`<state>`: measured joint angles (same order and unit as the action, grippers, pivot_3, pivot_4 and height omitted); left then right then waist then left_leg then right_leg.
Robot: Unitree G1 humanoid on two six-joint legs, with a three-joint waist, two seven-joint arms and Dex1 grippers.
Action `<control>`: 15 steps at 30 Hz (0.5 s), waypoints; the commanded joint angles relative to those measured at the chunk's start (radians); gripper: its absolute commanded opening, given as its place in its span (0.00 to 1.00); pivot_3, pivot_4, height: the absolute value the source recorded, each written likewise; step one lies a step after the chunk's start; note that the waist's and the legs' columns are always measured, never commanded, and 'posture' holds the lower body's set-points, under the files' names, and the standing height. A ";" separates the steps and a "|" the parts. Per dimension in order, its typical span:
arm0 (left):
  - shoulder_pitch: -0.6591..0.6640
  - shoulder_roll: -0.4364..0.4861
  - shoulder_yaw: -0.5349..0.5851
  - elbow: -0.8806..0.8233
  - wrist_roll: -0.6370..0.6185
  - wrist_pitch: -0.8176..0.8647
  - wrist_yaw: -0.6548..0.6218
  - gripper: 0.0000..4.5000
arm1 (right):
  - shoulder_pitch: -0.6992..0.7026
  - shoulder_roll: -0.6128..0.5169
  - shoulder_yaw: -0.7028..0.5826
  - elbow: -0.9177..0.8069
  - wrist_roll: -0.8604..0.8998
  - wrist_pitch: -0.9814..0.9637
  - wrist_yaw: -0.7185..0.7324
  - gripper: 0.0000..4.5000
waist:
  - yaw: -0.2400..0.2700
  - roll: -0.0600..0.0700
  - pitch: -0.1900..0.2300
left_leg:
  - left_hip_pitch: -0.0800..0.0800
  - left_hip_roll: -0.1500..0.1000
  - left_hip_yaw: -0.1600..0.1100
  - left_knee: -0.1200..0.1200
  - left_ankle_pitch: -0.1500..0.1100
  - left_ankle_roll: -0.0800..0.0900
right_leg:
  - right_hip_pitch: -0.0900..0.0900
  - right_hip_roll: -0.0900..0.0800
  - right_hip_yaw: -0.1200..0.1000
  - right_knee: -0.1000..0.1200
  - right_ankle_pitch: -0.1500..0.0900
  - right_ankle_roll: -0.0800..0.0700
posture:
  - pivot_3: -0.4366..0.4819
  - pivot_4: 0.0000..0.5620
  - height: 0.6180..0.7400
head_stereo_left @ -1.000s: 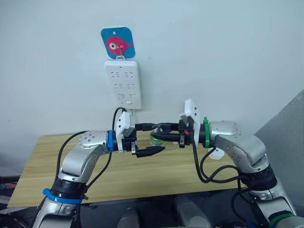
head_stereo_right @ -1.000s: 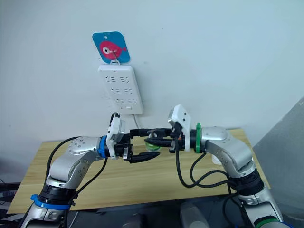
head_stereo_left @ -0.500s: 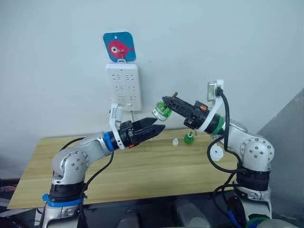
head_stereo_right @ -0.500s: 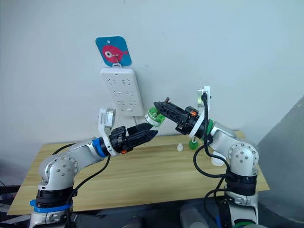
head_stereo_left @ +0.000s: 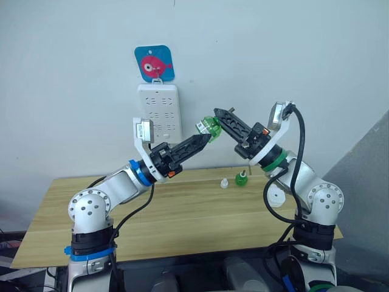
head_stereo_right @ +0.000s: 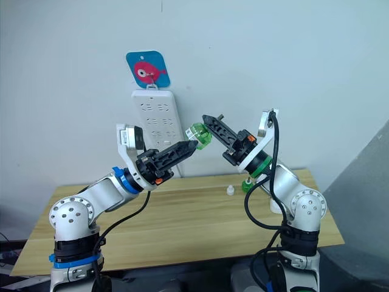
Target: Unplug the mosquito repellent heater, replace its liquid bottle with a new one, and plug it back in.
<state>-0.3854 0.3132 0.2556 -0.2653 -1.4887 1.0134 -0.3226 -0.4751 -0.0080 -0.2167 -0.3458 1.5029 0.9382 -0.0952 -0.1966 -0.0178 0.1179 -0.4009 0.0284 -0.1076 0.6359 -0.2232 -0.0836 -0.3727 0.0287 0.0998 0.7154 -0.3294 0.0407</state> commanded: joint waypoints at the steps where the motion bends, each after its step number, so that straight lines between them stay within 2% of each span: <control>1: -0.023 -0.014 0.003 -0.007 -0.058 -0.035 0.038 1.00 | 0.006 -0.009 0.024 -0.026 0.060 -0.039 -0.016 0.19 | 0.000 0.000 -0.004 | 0.000 0.000 0.000 0.000 0.000 0.000 | 0.000 0.000 0.000 0.000 0.000 0.000 | 0.28 0.04 0.87; 13: -0.022 -0.017 -0.026 0.004 -0.081 -0.059 0.063 1.00 | 0.014 -0.042 0.087 -0.039 0.097 -0.112 -0.039 0.19 | 0.000 0.004 -0.013 | 0.000 0.000 0.000 0.000 0.000 0.000 | 0.000 0.001 0.001 0.000 0.000 0.000 | 0.28 0.04 0.87; 15: -0.022 -0.019 -0.025 0.009 -0.083 -0.063 0.068 0.91 | 0.012 -0.048 0.094 -0.039 0.098 -0.118 -0.038 0.19 | 0.001 0.004 -0.013 | 0.000 0.000 0.000 0.000 0.000 0.000 | 0.000 0.001 0.001 0.000 0.000 0.000 | 0.28 0.05 0.87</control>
<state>-0.3941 0.2908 0.2293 -0.2539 -1.5414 0.9675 -0.2524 -0.4522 -0.0559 -0.1289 -0.3463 1.5656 0.8393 -0.1367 -0.1961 -0.0142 0.1044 -0.4009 0.0284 -0.1074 0.6358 -0.2232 -0.0836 -0.3727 0.0296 0.1005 0.7150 -0.3295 0.0408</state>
